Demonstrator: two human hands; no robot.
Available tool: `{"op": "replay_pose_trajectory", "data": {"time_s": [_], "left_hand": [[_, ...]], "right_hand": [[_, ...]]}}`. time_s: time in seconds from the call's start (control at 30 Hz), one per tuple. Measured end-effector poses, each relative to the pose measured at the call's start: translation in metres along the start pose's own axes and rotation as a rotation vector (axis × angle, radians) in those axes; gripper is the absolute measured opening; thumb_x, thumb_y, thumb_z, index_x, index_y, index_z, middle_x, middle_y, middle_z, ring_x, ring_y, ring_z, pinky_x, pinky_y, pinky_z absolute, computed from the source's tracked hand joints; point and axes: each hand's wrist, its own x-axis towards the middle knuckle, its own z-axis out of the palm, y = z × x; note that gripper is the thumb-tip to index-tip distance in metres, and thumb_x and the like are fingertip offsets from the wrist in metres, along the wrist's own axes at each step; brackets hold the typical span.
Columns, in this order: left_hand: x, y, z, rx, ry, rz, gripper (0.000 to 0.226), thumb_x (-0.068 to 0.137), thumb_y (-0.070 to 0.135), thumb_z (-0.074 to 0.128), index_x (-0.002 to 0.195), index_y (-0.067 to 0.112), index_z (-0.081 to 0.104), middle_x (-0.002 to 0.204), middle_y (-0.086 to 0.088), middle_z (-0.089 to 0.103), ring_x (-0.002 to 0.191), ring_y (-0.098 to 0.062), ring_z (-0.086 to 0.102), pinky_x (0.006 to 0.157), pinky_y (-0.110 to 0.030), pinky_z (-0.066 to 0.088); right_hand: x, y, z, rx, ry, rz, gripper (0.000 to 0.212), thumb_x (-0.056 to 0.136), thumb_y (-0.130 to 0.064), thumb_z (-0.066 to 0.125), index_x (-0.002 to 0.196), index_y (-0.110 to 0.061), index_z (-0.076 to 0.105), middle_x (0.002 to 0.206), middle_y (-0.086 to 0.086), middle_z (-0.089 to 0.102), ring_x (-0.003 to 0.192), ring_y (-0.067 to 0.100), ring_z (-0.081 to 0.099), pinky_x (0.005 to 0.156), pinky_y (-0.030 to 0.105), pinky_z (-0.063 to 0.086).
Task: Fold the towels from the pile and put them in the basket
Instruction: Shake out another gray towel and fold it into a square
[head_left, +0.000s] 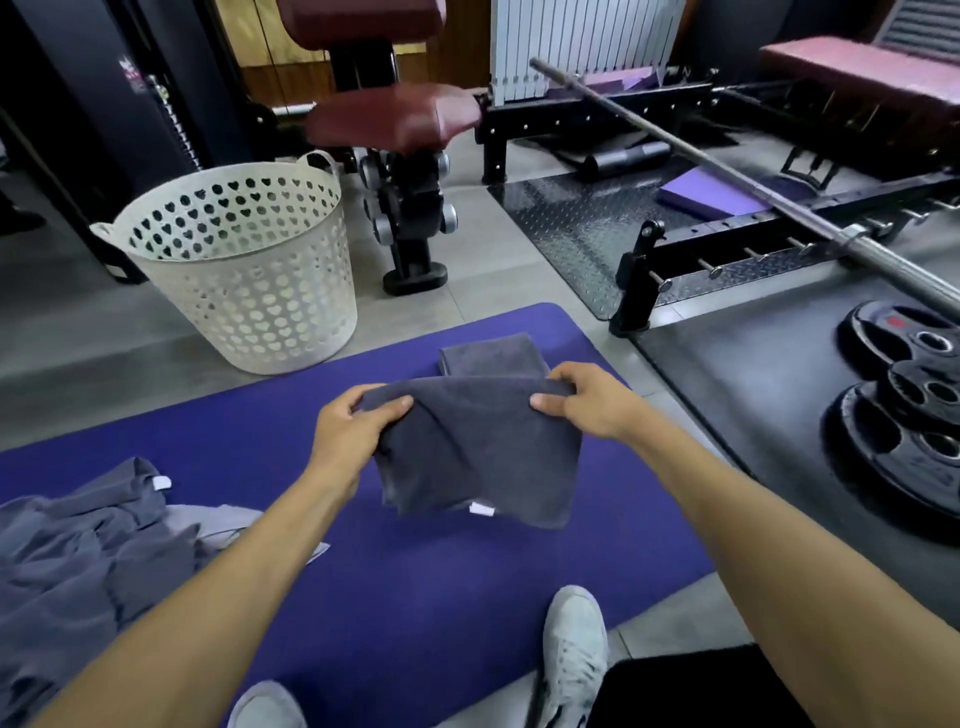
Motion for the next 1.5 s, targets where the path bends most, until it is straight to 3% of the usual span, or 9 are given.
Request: {"op": "replay_pose_trajectory", "data": {"time_s": [0.13,0.3,0.47,0.63,0.87,0.97,1.27,1.4,1.5], "left_hand": [[0.061,-0.024,0.048,0.012,0.015,-0.002,0.017,0.079,0.017,0.081,0.093,0.02,0.072,0.089,0.004,0.074,0.086,-0.01,0.07,0.073,-0.028,0.057],[0.138,-0.067,0.092,0.096,0.025,-0.007,0.012,0.087,0.025,0.074,0.095,0.026,0.066,0.093,0.004,0.072,0.086,-0.009,0.069,0.066,-0.023,0.054],[0.214,-0.107,0.119,0.153,-0.05,-0.13,0.01,0.089,0.028,0.071,0.092,0.02,0.068,0.087,0.001,0.071,0.075,-0.016,0.066,0.057,-0.026,0.049],[0.283,-0.116,0.139,0.094,-0.043,-0.237,0.02,0.087,0.027,0.074,0.096,0.01,0.069,0.084,-0.006,0.07,0.063,-0.015,0.062,0.049,-0.023,0.048],[0.358,-0.178,0.165,0.271,-0.055,-0.334,0.067,0.085,0.041,0.074,0.143,0.027,0.042,0.125,0.002,0.062,0.106,-0.017,0.063,0.09,-0.037,0.053],[0.359,-0.196,0.158,0.399,-0.106,-0.214,0.081,0.087,0.035,0.073,0.153,0.034,0.026,0.13,0.001,0.059,0.115,-0.017,0.06,0.1,-0.038,0.049],[0.361,-0.168,0.163,0.242,0.052,-0.005,0.066,0.094,0.026,0.065,0.151,0.033,0.032,0.078,0.01,0.065,0.07,0.005,0.063,0.069,-0.018,0.049],[0.368,-0.178,0.174,0.297,-0.082,-0.159,0.081,0.09,0.033,0.07,0.155,0.031,0.021,0.138,0.005,0.056,0.122,-0.011,0.057,0.1,-0.031,0.048],[0.361,-0.19,0.172,0.338,-0.06,-0.162,0.083,0.088,0.025,0.074,0.154,0.032,0.025,0.141,0.004,0.053,0.124,-0.015,0.056,0.104,-0.037,0.048]], "right_hand": [[0.064,0.029,-0.012,-0.281,-0.179,0.087,0.021,0.092,-0.026,0.067,0.1,-0.016,0.05,0.101,0.0,0.055,0.09,0.022,0.054,0.069,0.031,0.041],[0.137,0.089,0.008,0.204,0.286,0.128,0.019,0.081,-0.032,0.078,0.088,-0.021,0.064,0.089,-0.008,0.068,0.081,0.011,0.065,0.064,0.026,0.047],[0.188,0.125,0.031,0.192,0.374,0.087,0.014,0.091,-0.037,0.066,0.09,-0.023,0.069,0.085,-0.015,0.068,0.077,-0.003,0.061,0.053,0.006,0.037],[0.266,0.129,0.031,0.205,0.447,0.045,0.023,0.091,-0.04,0.064,0.088,-0.018,0.067,0.086,-0.012,0.067,0.08,0.001,0.06,0.06,0.01,0.041],[0.349,0.192,0.063,0.09,0.028,0.294,0.063,0.093,-0.043,0.062,0.145,-0.017,0.039,0.138,0.004,0.053,0.123,0.025,0.053,0.087,0.028,0.041],[0.345,0.216,0.08,0.045,0.077,0.252,0.058,0.095,-0.03,0.06,0.146,-0.015,0.037,0.138,0.006,0.054,0.125,0.026,0.051,0.09,0.029,0.04],[0.369,0.19,0.053,0.189,0.358,0.106,0.039,0.094,-0.017,0.06,0.131,-0.024,0.052,0.1,-0.015,0.061,0.091,0.001,0.06,0.063,0.005,0.04],[0.376,0.202,0.062,-0.059,0.09,0.212,0.065,0.094,-0.031,0.062,0.151,-0.023,0.031,0.137,0.008,0.053,0.124,0.028,0.053,0.091,0.026,0.043],[0.371,0.216,0.07,-0.116,0.024,0.265,0.071,0.093,-0.026,0.063,0.154,-0.025,0.026,0.141,0.013,0.045,0.125,0.031,0.049,0.093,0.033,0.042]]}}
